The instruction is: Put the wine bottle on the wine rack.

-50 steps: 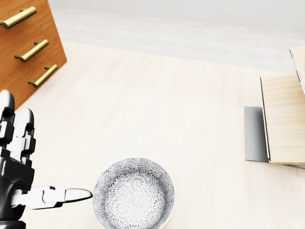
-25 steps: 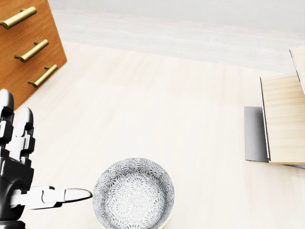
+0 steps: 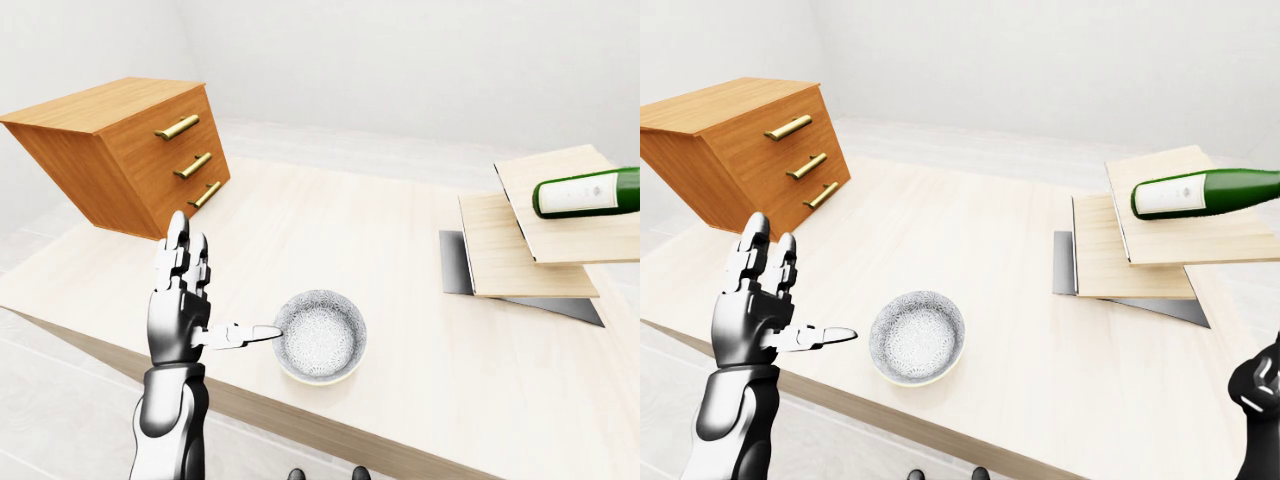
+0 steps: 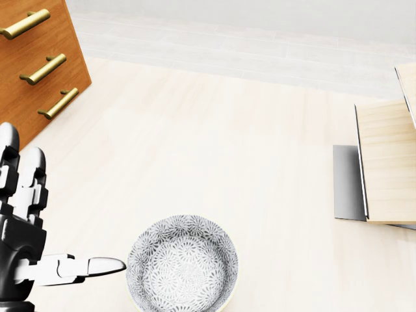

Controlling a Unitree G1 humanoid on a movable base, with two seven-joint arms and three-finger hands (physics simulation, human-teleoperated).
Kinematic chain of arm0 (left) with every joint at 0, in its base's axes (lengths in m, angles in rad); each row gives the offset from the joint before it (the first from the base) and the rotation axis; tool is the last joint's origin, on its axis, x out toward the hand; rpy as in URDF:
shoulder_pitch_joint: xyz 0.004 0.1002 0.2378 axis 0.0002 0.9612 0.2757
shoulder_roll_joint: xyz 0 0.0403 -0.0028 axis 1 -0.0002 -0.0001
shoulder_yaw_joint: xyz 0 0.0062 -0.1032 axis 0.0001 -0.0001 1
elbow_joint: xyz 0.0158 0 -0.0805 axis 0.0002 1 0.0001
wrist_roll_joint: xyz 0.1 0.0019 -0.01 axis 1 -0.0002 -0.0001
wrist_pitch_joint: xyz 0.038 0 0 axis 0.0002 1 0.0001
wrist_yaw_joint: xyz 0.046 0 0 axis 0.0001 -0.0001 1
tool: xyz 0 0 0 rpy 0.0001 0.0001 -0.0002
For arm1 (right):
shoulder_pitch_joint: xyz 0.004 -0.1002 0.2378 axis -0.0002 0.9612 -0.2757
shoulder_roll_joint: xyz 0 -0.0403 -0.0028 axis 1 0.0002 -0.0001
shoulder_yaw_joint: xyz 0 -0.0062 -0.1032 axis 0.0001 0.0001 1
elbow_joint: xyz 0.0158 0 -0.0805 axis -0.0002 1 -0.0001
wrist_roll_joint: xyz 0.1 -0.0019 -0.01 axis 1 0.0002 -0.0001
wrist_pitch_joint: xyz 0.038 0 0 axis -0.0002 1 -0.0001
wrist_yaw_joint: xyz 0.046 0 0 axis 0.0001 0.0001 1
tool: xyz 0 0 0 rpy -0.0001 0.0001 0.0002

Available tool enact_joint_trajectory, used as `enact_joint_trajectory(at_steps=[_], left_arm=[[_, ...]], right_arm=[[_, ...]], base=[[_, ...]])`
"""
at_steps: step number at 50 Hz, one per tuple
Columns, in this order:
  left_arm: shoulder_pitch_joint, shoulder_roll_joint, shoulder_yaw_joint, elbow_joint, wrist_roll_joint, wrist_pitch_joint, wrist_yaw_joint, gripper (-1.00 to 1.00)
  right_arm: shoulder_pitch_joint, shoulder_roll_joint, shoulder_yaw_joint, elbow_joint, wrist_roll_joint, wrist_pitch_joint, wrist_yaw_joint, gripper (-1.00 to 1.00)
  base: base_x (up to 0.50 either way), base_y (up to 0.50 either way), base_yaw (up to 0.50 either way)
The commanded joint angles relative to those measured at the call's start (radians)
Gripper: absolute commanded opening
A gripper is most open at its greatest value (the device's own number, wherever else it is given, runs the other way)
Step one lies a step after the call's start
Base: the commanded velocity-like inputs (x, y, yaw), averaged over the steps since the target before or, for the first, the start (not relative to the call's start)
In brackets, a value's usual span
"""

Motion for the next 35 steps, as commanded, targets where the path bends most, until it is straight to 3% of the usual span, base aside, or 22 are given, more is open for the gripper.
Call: enact_joint_trajectory(at_steps=[1,27,29,35], left_arm=[[0.002,0.0,-0.002,0.002,0.002,0.0,0.0,1.0],[0.001,0.0,0.003,-0.007,-0.002,0.0,-0.002,1.0],[0.0,0.0,0.002,-0.006,-0.001,0.0,-0.002,1.0],[0.0,0.001,0.005,0.0,-0.002,0.0,-0.003,1.0]], right_arm=[[0.046,0.211,0.094,0.069,-0.001,0.0,-0.042,-1.0],[0.068,0.2,0.095,0.07,0.026,0.0,-0.088,-0.99],[0.068,0.201,0.097,0.071,0.024,0.0,-0.088,-0.75],[0.07,0.2,0.101,0.072,0.018,0.0,-0.087,-0.61]], base=[[0.0,0.0,0.0],[0.0,0.0,0.0],[0.0,0.0,0.0],[0.0,0.0,0.0]])
